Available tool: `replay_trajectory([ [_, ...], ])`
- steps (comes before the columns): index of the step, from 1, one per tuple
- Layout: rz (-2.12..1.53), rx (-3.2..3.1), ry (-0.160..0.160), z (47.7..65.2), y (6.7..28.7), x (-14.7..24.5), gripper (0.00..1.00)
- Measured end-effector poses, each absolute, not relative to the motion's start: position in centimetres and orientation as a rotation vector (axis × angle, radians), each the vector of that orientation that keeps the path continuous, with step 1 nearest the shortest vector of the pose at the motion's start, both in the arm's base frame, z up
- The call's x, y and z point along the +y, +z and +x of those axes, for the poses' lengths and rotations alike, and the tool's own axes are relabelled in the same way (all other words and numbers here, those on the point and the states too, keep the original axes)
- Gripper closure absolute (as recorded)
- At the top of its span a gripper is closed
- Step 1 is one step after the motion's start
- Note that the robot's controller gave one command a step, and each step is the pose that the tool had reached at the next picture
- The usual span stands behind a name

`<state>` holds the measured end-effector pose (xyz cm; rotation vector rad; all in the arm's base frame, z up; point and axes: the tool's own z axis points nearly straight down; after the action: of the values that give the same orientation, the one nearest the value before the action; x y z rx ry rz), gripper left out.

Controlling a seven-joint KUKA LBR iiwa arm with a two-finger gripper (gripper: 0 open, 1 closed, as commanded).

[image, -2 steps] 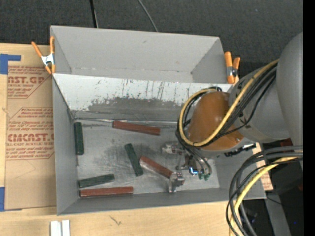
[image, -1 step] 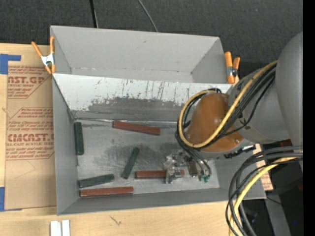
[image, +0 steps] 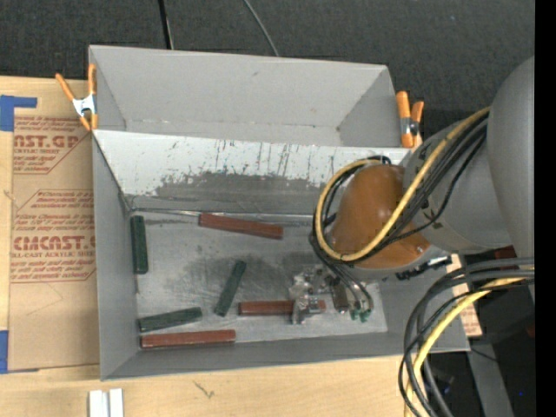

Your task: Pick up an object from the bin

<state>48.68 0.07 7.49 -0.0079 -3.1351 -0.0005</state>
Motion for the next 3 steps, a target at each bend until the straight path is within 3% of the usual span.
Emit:
replay_trajectory([
  [1, -0.009, -3.137, -0.001, 48.6, 8.9, 0.1, 1.00],
  [3, -0.008, -3.137, -0.001, 48.6, 14.4, 0.1, 1.00],
])
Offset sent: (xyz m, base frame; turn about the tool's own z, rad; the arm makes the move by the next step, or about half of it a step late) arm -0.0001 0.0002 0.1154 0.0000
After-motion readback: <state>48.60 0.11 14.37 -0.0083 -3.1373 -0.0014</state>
